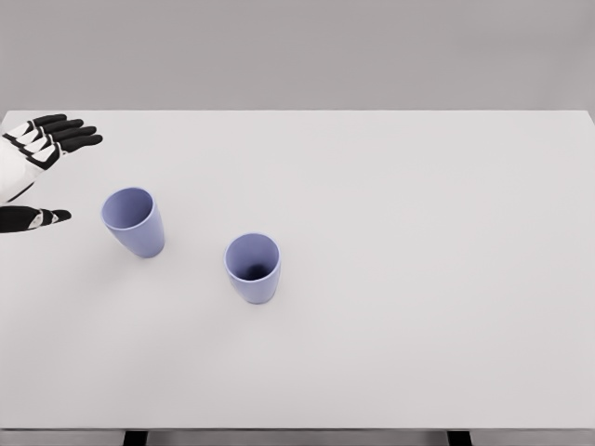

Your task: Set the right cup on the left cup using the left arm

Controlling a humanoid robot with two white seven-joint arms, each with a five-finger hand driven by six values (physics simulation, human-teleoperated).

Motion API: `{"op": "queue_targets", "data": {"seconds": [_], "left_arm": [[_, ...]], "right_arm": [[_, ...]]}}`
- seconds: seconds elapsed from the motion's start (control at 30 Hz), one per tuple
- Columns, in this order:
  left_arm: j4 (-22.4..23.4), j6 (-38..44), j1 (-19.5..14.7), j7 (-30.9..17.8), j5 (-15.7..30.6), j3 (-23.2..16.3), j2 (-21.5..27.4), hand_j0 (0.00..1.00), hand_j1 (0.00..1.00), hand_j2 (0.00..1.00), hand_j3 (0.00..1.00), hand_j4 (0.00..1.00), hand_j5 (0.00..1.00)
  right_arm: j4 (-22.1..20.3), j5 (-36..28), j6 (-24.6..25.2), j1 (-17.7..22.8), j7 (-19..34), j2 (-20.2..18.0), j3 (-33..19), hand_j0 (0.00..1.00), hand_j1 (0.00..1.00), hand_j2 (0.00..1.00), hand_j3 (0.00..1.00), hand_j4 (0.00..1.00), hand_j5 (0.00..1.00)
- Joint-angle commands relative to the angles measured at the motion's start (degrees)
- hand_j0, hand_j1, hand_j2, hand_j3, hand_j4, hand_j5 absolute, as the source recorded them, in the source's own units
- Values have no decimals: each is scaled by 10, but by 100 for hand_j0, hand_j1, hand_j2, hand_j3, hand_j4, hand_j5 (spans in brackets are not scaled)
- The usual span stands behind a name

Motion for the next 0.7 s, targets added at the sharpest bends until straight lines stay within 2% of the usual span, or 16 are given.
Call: {"op": "queue_targets", "data": {"seconds": [0.0, 0.4, 0.47, 0.5, 0.57, 0.6, 0.63, 0.67], "left_arm": [[-1, 0, 0, 0, 3, 0, 1, 100, 100, 100, 100, 100, 100], [1, 0, -11, -1, -18, 1, 15, 100, 100, 100, 100, 100, 100], [2, 0, -11, 0, -16, -3, 41, 100, 100, 100, 100, 100, 100], [1, 0, -15, 0, -16, -23, 61, 100, 100, 100, 100, 100, 100], [0, 0, -139, 0, -13, -169, 117, 100, 100, 100, 100, 100, 100], [1, 0, -226, 0, -12, -277, 147, 100, 100, 100, 100, 100, 100], [1, 0, -299, 0, -9, -352, 164, 100, 100, 100, 100, 100, 100], [0, 0, -391, 0, 3, -447, 196, 100, 100, 100, 100, 100, 100]], "right_arm": [[1, 0, 0, 2, 0, 0, 0, 100, 100, 100, 100, 100, 100], [3, -1, 1, 2, 0, 0, 3, 100, 100, 100, 100, 100, 100], [3, 0, 1, 2, 0, 0, 3, 100, 100, 100, 100, 100, 100], [3, -1, 1, 2, 0, 0, 3, 100, 100, 100, 100, 100, 100], [3, 0, 1, 3, 0, 0, 3, 100, 100, 100, 100, 100, 100], [3, -1, 1, 2, 0, 0, 3, 100, 100, 100, 100, 100, 100], [3, -1, 1, 3, 0, 0, 3, 100, 100, 100, 100, 100, 100], [3, -1, 1, 2, 0, 0, 3, 100, 100, 100, 100, 100, 100]]}}
